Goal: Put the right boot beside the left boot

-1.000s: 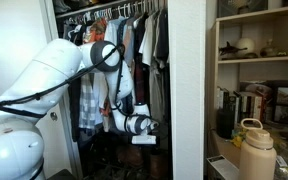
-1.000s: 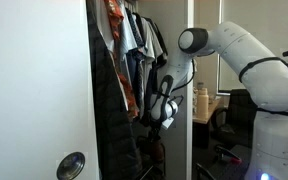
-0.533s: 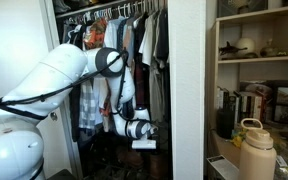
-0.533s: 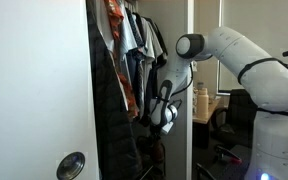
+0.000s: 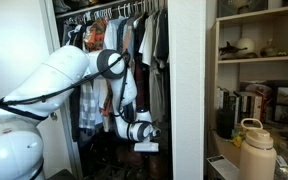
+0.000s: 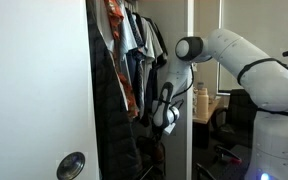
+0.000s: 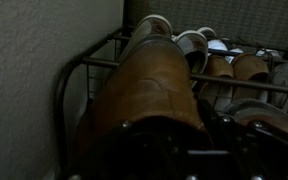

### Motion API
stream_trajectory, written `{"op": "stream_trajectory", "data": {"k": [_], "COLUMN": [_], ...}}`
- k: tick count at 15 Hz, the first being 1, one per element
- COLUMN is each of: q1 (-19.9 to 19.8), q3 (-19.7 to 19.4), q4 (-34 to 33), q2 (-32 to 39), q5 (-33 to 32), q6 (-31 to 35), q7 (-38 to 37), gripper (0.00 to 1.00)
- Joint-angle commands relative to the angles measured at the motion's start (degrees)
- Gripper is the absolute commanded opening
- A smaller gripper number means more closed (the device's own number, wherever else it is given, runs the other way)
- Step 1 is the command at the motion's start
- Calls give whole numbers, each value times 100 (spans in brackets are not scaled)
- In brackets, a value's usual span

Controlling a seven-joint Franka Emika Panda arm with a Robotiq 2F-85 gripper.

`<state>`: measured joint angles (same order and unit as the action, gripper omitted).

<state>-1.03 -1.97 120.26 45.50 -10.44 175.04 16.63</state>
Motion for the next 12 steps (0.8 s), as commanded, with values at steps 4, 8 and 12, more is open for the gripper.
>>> {"op": "stream_trajectory", "data": {"k": [4,8,12], "q1": [-39,-175,-338], "q3": [-103,78,359], "q4": [87,-62,-436], "q2": [-50,-129,-229], "q5": [-130,-259,-549], "q6": [209,210,51], "q7": [-93,154,467], "gripper": [3,5,5]}}
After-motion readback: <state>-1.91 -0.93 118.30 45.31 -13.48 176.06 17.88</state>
